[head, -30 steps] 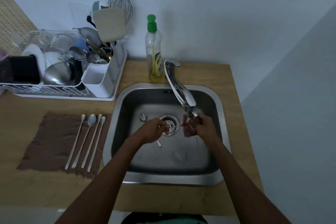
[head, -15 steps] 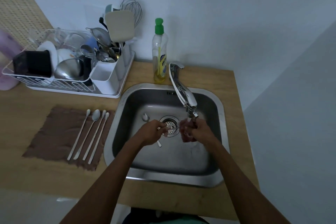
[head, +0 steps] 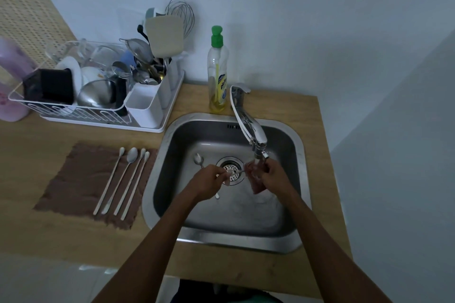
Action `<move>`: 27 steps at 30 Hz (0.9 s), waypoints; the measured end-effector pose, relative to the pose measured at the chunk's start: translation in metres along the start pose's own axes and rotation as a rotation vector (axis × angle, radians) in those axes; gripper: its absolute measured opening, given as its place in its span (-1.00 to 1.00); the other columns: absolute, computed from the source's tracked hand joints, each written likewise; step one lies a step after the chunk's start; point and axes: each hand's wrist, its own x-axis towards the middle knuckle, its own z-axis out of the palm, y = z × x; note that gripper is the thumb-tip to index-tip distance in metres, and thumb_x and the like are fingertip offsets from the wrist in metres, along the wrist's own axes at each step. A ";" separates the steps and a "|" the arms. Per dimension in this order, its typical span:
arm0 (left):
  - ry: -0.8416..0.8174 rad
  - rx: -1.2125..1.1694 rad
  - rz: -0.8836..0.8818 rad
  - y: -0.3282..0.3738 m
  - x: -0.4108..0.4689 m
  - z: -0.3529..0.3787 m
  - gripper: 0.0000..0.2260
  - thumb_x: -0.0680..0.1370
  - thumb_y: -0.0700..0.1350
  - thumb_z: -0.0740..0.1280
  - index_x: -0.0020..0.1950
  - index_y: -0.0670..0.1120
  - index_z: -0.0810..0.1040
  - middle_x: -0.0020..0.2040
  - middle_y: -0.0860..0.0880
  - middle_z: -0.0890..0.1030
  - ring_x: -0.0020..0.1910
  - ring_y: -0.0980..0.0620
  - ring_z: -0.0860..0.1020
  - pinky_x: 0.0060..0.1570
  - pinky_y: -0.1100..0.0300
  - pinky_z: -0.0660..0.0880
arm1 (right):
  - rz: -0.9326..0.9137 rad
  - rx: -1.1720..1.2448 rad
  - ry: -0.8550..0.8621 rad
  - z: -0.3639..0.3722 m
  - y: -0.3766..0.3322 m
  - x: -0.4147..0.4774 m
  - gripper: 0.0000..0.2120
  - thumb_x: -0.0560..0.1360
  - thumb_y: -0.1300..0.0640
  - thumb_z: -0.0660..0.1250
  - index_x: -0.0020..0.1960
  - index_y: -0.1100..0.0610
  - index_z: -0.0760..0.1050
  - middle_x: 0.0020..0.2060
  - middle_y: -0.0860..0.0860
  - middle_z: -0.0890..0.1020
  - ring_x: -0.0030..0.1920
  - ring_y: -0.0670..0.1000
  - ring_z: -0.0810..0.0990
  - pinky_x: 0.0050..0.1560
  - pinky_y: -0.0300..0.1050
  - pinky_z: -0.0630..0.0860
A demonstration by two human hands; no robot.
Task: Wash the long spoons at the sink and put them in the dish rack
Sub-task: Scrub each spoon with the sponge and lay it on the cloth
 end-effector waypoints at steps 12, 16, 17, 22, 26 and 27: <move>-0.048 -0.036 -0.017 0.004 -0.005 0.003 -0.64 0.65 0.00 0.16 -0.24 -0.09 0.60 -0.23 -0.20 0.64 -0.27 -0.08 0.60 -0.20 0.21 0.46 | -0.043 0.001 -0.136 -0.009 0.001 0.001 -0.75 0.61 0.33 0.24 -0.06 0.08 0.63 -0.18 -0.01 0.71 -0.22 -0.08 0.68 -0.26 -0.20 0.59; -0.093 0.015 -0.022 0.012 -0.001 -0.005 -0.66 0.64 -0.03 0.19 -0.20 -0.10 0.65 -0.18 -0.06 0.66 -0.32 0.13 0.52 -0.25 0.24 0.41 | -0.161 -0.333 -0.389 -0.025 -0.005 0.012 -0.74 0.59 0.32 0.26 -0.04 0.05 0.66 -0.16 -0.09 0.71 -0.17 -0.14 0.67 -0.16 -0.23 0.55; -0.085 -0.004 -0.027 0.013 -0.001 -0.006 -0.66 0.64 -0.02 0.20 -0.21 -0.09 0.66 -0.19 -0.03 0.65 -0.29 0.15 0.52 -0.23 0.23 0.42 | -0.179 -0.350 -0.367 -0.028 -0.006 0.013 -0.75 0.58 0.31 0.26 -0.02 0.05 0.67 -0.14 -0.12 0.71 -0.10 -0.18 0.67 -0.07 -0.26 0.55; -0.064 -0.123 -0.063 0.019 -0.004 0.000 -0.65 0.65 0.00 0.18 -0.20 -0.11 0.63 -0.05 -0.14 0.67 -0.03 -0.05 0.60 0.03 0.09 0.49 | 0.020 0.098 0.037 -0.004 0.000 0.004 -0.80 0.67 0.20 0.19 0.03 0.07 0.59 -0.12 0.02 0.69 -0.17 -0.06 0.68 -0.22 -0.13 0.61; -0.094 -0.147 -0.117 0.015 -0.016 -0.008 -0.63 0.65 0.03 0.17 -0.15 -0.14 0.64 0.01 -0.16 0.67 0.06 -0.10 0.60 -0.06 0.15 0.48 | -0.078 -0.062 -0.133 -0.004 0.000 0.004 -0.70 0.60 0.35 0.22 -0.01 0.04 0.65 -0.07 -0.07 0.72 -0.01 -0.10 0.67 -0.03 -0.10 0.62; -0.111 -0.147 -0.123 0.014 -0.019 -0.013 -0.64 0.66 0.01 0.17 -0.12 -0.16 0.65 -0.01 -0.17 0.67 0.05 -0.10 0.60 -0.13 0.19 0.45 | -0.111 -0.138 -0.213 -0.007 -0.001 0.006 -0.68 0.56 0.39 0.24 -0.03 0.04 0.65 -0.05 -0.10 0.72 0.04 -0.12 0.66 0.05 -0.13 0.60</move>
